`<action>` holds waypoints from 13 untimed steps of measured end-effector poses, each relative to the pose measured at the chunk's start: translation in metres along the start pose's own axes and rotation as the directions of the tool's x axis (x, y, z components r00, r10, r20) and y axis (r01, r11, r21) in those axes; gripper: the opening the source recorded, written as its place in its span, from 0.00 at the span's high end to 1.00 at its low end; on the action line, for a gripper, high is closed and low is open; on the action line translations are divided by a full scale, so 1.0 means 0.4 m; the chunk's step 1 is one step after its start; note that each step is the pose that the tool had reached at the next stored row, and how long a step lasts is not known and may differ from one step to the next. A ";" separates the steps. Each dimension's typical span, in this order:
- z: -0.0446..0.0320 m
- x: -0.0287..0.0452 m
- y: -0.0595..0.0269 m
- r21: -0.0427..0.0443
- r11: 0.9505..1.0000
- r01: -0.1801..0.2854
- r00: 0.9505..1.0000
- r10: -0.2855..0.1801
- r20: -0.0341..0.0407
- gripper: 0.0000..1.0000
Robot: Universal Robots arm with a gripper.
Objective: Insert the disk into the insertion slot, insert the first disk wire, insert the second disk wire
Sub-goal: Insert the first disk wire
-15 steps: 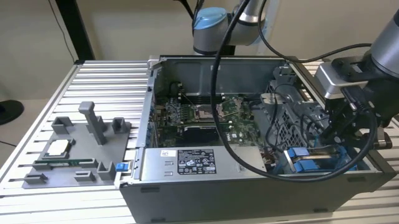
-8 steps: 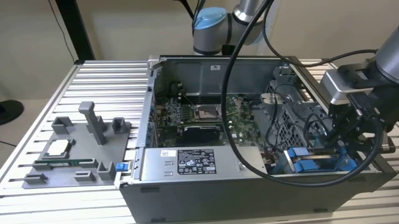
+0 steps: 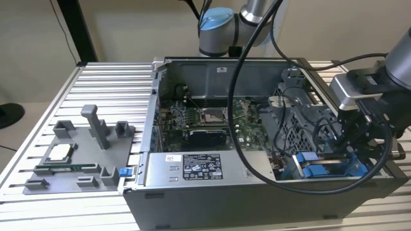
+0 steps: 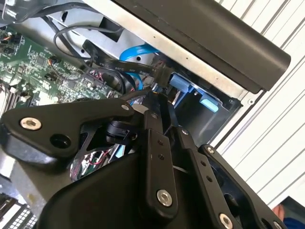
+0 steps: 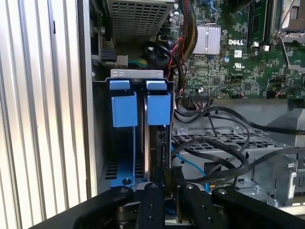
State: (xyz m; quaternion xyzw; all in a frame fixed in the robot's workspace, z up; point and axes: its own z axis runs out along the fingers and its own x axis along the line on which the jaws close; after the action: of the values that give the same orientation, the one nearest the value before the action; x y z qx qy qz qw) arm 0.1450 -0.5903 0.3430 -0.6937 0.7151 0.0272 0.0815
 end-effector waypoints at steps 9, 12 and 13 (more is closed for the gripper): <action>0.004 0.004 0.002 0.000 1.000 0.000 1.000 0.000 0.000 1.00; 0.007 0.004 0.004 0.000 1.000 0.000 1.000 0.000 0.000 1.00; 0.008 0.004 0.004 0.000 1.000 0.000 1.000 0.000 0.000 1.00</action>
State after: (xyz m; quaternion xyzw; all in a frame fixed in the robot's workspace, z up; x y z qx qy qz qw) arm 0.1435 -0.5915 0.3396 -0.6936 0.7152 0.0271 0.0814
